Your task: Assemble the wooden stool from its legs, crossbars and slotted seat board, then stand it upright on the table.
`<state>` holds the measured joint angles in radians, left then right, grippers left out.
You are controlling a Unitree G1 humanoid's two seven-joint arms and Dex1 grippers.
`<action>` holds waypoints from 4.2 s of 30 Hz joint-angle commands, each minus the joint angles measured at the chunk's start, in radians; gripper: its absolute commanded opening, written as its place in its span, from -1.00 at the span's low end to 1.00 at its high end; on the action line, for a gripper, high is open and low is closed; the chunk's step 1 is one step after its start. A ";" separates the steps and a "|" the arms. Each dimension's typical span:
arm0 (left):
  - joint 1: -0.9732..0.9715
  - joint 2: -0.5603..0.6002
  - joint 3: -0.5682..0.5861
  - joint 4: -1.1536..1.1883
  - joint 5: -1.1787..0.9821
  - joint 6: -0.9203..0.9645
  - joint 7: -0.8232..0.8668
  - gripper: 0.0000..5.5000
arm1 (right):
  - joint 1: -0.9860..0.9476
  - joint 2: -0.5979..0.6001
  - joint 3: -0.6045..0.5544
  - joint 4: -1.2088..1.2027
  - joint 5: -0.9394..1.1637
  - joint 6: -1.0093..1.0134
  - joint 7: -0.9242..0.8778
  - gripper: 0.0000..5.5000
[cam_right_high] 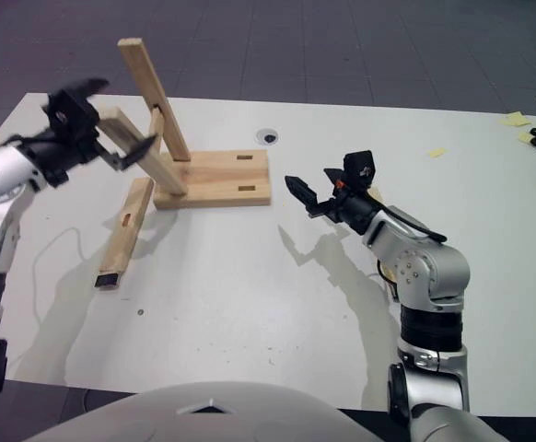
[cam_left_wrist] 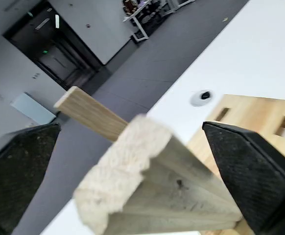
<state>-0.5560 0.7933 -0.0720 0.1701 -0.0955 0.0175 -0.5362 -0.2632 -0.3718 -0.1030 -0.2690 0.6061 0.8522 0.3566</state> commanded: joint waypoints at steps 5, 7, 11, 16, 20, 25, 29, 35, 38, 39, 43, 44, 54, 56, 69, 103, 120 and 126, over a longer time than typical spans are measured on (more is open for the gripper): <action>-0.119 -0.178 -0.015 0.137 0.239 -0.104 0.268 0.96 | -0.031 -0.038 0.034 0.027 -0.072 -0.053 0.040 0.96; -0.113 -0.240 0.027 0.041 0.284 -0.033 0.394 0.96 | -0.023 -0.035 0.026 0.020 -0.078 -0.050 0.033 0.96; -0.071 -0.339 -0.041 -0.182 0.251 0.081 0.332 0.96 | 0.006 -0.016 0.017 -0.012 -0.074 -0.037 0.011 0.96; -0.027 -0.299 -0.240 -0.200 0.189 0.132 -0.038 0.96 | 0.023 0.024 -0.005 -0.034 -0.072 -0.038 -0.040 0.96; -0.134 -0.276 -0.347 0.154 0.314 0.023 -0.140 0.96 | 0.043 0.076 -0.025 -0.055 -0.074 -0.058 -0.094 0.96; -0.289 -0.339 -0.363 0.565 0.404 -0.131 -0.040 0.96 | 0.094 0.132 -0.008 -0.071 -0.086 -0.092 -0.130 0.96; -0.336 -0.385 -0.355 0.784 0.420 -0.231 -0.001 0.96 | 0.112 0.165 0.008 -0.081 -0.093 -0.108 -0.150 0.96; -0.371 -0.414 -0.401 0.975 0.490 -0.352 -0.026 0.96 | 0.110 0.199 0.030 -0.081 -0.109 -0.116 -0.167 0.96; -0.384 -0.355 -0.427 0.992 0.523 -0.486 -0.089 0.96 | 0.101 0.192 0.022 -0.074 -0.113 -0.113 -0.164 0.96; -0.388 -0.329 -0.417 0.990 0.512 -0.524 -0.121 0.96 | 0.100 0.184 0.015 -0.073 -0.113 -0.110 -0.161 0.96; -0.378 -0.237 -0.329 0.876 0.366 -0.642 -0.341 0.96 | 0.093 0.149 -0.013 -0.072 -0.102 -0.089 -0.146 0.96; -0.362 -0.222 -0.293 0.794 0.298 -0.631 -0.398 0.96 | 0.088 0.146 -0.019 -0.077 -0.092 -0.078 -0.145 0.96; -0.221 -0.231 -0.040 0.039 0.000 -0.226 -0.302 0.96 | -0.049 0.117 0.025 0.149 -0.193 -0.198 -0.093 0.96; -0.252 -0.290 0.053 -0.012 -0.041 -0.129 -0.146 0.96 | -0.151 0.130 0.045 0.321 -0.238 -0.267 -0.072 0.96; -0.186 -0.439 0.255 -0.015 -0.058 0.099 0.319 0.96 | -0.573 0.186 0.066 1.159 -0.381 -0.644 0.117 0.96; -0.073 -0.411 0.138 -0.038 0.031 0.119 0.217 0.96 | -0.030 0.034 0.093 0.596 -0.430 -0.486 0.396 0.96; -0.472 -0.263 0.192 0.929 0.231 -0.084 0.394 0.96 | 0.169 0.096 -0.081 0.208 -0.274 -0.314 0.118 0.96; -0.521 -0.283 0.163 1.062 0.240 -0.132 0.378 0.96 | 0.185 0.086 -0.080 0.180 -0.256 -0.292 0.100 0.96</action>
<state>-1.0056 0.5080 0.0980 1.2070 0.1363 -0.0853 -0.1452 -0.0805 -0.2776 -0.1774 -0.0777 0.3420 0.5407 0.4683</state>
